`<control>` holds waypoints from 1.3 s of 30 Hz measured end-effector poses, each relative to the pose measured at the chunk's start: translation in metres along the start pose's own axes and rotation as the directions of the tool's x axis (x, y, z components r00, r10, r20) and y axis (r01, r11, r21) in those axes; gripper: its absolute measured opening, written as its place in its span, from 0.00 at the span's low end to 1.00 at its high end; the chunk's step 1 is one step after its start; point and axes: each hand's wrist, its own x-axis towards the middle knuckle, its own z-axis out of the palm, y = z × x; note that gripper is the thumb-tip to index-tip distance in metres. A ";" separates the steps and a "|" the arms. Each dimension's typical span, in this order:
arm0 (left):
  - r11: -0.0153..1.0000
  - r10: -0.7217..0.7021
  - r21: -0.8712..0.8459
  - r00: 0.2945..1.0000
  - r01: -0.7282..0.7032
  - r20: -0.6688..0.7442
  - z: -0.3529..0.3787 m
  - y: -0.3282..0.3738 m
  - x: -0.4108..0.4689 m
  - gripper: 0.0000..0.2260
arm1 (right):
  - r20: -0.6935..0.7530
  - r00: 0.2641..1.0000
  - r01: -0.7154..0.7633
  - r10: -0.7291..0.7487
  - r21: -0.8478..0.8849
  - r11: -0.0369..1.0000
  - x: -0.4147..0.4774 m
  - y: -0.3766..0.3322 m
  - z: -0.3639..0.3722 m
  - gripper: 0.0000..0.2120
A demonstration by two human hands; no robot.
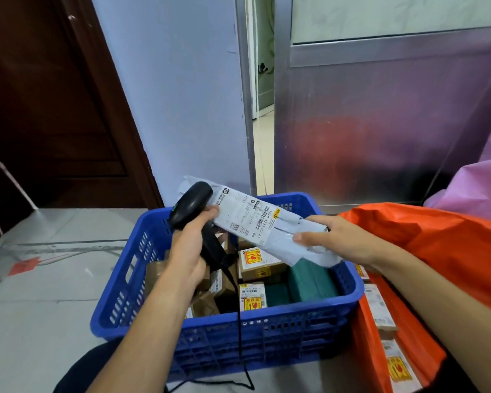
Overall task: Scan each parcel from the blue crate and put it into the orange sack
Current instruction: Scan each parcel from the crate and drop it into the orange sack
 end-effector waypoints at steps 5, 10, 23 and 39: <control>0.948 0.032 0.318 0.999 -0.024 -0.020 -0.010 -0.002 -0.003 0.09 | -0.190 0.981 0.051 -0.043 0.039 0.998 0.000 0.000 -0.013 0.08; 0.886 0.097 0.444 0.990 -0.133 0.104 -0.009 -0.002 -0.010 0.14 | -0.175 0.984 0.035 -0.040 -0.033 0.999 0.001 0.008 -0.024 0.15; 0.774 0.052 0.561 0.912 -0.294 0.406 0.000 -0.008 -0.021 0.15 | -0.446 0.895 0.236 0.021 0.513 0.825 0.015 0.001 -0.030 0.08; 0.803 -0.183 0.573 0.848 -0.163 0.497 0.012 -0.025 -0.036 0.06 | -0.407 0.913 0.308 -0.016 0.664 0.682 0.020 -0.005 -0.029 0.08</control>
